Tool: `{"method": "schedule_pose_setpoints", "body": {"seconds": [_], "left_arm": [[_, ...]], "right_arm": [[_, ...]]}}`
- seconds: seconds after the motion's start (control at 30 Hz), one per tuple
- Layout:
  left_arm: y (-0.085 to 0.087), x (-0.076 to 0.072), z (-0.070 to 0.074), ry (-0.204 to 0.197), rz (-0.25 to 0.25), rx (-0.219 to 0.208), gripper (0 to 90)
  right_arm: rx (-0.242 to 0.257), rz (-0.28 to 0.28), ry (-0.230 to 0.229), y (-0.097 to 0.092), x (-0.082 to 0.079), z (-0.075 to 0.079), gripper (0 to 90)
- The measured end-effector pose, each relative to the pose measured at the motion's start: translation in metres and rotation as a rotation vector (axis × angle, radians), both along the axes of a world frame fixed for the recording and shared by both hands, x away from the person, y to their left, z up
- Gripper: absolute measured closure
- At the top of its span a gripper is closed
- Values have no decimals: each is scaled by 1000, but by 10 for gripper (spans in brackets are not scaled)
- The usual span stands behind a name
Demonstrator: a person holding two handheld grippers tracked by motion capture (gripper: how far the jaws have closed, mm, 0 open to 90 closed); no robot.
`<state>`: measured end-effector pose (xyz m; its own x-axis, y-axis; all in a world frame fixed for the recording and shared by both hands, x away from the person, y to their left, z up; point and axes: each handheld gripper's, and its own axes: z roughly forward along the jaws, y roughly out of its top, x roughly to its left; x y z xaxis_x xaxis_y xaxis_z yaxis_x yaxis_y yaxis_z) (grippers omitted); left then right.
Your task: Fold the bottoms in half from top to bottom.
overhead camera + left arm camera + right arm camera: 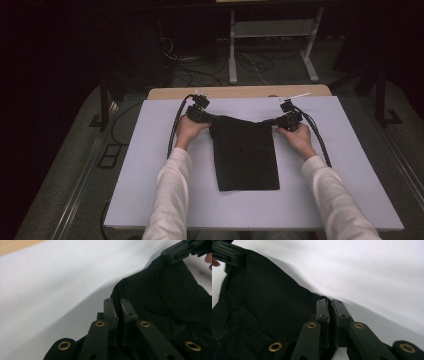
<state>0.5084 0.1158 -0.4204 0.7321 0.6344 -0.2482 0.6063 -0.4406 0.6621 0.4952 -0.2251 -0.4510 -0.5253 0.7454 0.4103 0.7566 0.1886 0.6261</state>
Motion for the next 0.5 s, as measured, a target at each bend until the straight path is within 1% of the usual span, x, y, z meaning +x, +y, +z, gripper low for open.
{"method": "schedule_pose_setpoints", "body": {"seconds": [0.03,0.1,0.17,0.2,0.23,0.27,0.3,0.33,0.37,0.43,0.5], "left_arm": [[0,-1,-1,-5,7,2,822],[2,-3,-5,-13,24,-5,745],[4,-4,-9,0,28,18,642],[4,-4,-11,17,28,29,622],[5,-4,-11,22,27,39,582],[5,-5,-12,14,41,32,522],[7,-6,-11,7,49,19,483],[8,-7,-11,7,55,8,459],[9,-8,-11,6,68,-8,413],[12,-9,-9,4,75,-22,327],[15,-11,-9,4,79,-40,243]], "right_arm": [[-5,5,-2,1,0,0,815],[-16,10,-10,2,-1,1,786],[-17,22,-20,1,-2,2,755],[-23,24,-24,1,-3,2,719],[-28,24,-26,1,-3,2,697],[-29,26,-25,0,-3,2,666],[-34,25,-29,0,-3,2,624],[-39,24,-32,0,-3,2,589],[-42,25,-35,-1,-3,2,549],[-43,23,-38,-2,-3,3,442],[-35,24,-43,-2,-4,4,363]]}}
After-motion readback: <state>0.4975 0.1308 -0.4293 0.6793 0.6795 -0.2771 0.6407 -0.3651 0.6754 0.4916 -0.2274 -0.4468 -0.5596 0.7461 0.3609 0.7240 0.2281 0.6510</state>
